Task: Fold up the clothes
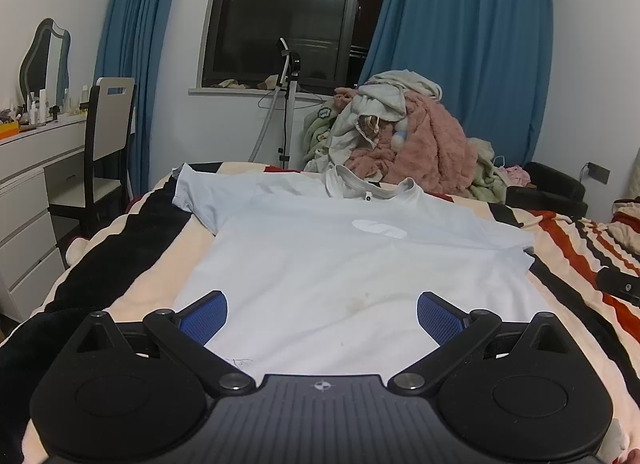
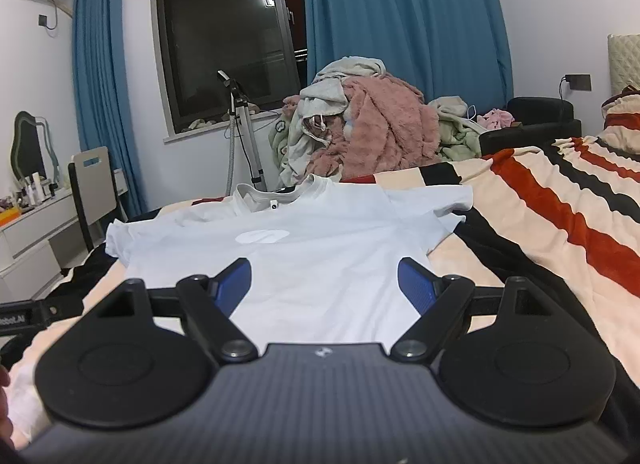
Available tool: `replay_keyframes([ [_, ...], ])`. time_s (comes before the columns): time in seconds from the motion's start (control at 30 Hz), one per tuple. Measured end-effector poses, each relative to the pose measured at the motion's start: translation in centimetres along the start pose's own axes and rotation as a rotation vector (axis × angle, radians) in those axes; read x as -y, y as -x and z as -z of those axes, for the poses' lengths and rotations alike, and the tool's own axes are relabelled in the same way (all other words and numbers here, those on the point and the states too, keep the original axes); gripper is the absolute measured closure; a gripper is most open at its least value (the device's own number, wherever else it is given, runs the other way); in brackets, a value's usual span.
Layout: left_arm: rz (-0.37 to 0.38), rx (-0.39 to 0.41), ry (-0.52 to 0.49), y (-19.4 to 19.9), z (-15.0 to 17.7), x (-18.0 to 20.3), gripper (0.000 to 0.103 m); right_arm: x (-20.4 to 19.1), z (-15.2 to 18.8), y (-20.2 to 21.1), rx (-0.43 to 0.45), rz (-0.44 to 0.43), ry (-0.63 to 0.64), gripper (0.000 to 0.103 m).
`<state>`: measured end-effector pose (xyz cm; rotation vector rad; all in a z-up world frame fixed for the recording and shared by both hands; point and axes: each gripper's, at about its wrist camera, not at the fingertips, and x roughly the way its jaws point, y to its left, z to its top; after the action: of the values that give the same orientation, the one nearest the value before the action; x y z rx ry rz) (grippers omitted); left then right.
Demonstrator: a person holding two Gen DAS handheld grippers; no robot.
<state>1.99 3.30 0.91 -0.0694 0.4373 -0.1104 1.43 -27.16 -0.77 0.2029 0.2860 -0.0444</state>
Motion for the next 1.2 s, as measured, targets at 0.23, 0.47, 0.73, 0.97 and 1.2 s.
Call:
replay_keyframes([
  [0.23, 0.006, -0.009, -0.001, -0.2, 0.1, 0.1, 0.001, 0.3, 0.0, -0.2, -0.005, -0.002, -0.023, 0.021],
  [0.47, 0.006, -0.018, -0.006, -0.5, 0.2, 0.3, 0.001, 0.6, 0.0, -0.5, -0.016, -0.009, -0.046, 0.022],
  [0.73, -0.011, -0.032, 0.004, -1.0, 0.6, 0.2, 0.001, 1.0, 0.0, -1.2, -0.031, -0.014, -0.086, 0.022],
  [0.97, -0.025, -0.049, 0.008, -2.1, 0.9, 0.2, 0.001, 1.8, -0.2, -2.1, -0.039, -0.017, -0.126, 0.022],
  [1.2, -0.04, -0.064, 0.004, -2.8, 1.3, 0.5, 0.001, 4.0, -1.5, -6.0, -0.034, -0.006, -0.238, 0.022],
])
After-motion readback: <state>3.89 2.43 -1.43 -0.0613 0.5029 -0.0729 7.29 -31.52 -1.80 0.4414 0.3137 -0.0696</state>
